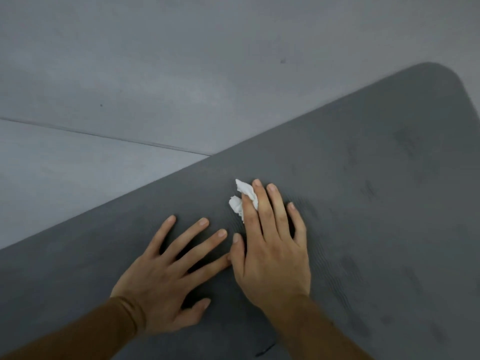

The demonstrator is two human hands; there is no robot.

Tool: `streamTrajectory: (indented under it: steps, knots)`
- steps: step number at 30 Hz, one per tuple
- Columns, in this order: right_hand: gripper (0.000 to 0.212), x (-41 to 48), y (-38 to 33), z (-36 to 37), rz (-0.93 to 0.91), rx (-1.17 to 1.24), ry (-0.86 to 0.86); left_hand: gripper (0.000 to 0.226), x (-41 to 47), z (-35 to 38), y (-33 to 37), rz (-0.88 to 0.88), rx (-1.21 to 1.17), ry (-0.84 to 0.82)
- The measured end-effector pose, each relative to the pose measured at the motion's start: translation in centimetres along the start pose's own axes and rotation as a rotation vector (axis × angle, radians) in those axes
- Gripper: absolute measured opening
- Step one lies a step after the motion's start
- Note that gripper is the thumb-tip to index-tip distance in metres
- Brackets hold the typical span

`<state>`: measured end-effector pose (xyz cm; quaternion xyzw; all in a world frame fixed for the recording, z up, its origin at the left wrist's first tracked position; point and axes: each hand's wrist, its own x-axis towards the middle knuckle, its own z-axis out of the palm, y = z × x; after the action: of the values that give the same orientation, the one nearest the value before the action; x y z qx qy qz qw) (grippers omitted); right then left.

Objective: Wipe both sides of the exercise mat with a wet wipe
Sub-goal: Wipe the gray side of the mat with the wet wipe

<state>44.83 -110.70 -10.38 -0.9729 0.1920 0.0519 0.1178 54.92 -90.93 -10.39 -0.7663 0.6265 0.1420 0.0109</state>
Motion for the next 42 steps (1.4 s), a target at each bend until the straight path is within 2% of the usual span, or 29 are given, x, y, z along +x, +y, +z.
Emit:
streamTrajectory:
  steps: [3,16,19,22,23,26,29,32,38,42]
  knots:
    - [0.070,0.0,-0.2,0.0,0.009,0.024,0.006,0.098,0.0,0.0,0.0,0.008,0.003,-0.006]
    - [0.066,0.1,-0.3,0.3,-0.022,-0.061,-0.003,0.090,0.1,-0.6,0.0,-0.016,-0.017,-0.002]
    - [0.066,0.6,0.9,-0.1,-0.133,-0.077,-0.008,0.090,-0.1,-0.8,0.2,-0.039,-0.001,-0.004]
    - [0.072,2.4,4.4,-1.2,-0.332,-0.196,-0.036,0.089,-0.2,-0.8,0.2,-0.056,0.003,0.006]
    - [0.074,3.3,5.7,-1.6,-0.346,-0.238,-0.026,0.088,-0.2,-0.8,0.2,-0.058,0.008,0.015]
    - [0.077,5.9,8.5,-2.3,-0.183,-0.235,0.035,0.082,-0.3,-0.7,0.2,-0.075,0.030,0.014]
    - [0.078,7.0,8.2,-2.0,-0.064,-0.108,0.066,0.078,-0.5,-0.4,0.5,-0.102,0.058,0.028]
    - [0.075,6.6,4.9,-1.8,-0.049,0.043,0.038,0.078,-1.1,0.1,1.2,-0.236,0.044,0.076]
    - [0.080,1.9,-2.0,-0.4,-0.456,0.046,-0.090,0.078,-4.3,2.0,3.5,-0.864,-0.109,0.265]
    - [0.078,1.1,-2.3,-0.4,-0.644,-0.048,-0.133,0.079,-4.7,2.2,3.8,-0.926,-0.126,0.272]
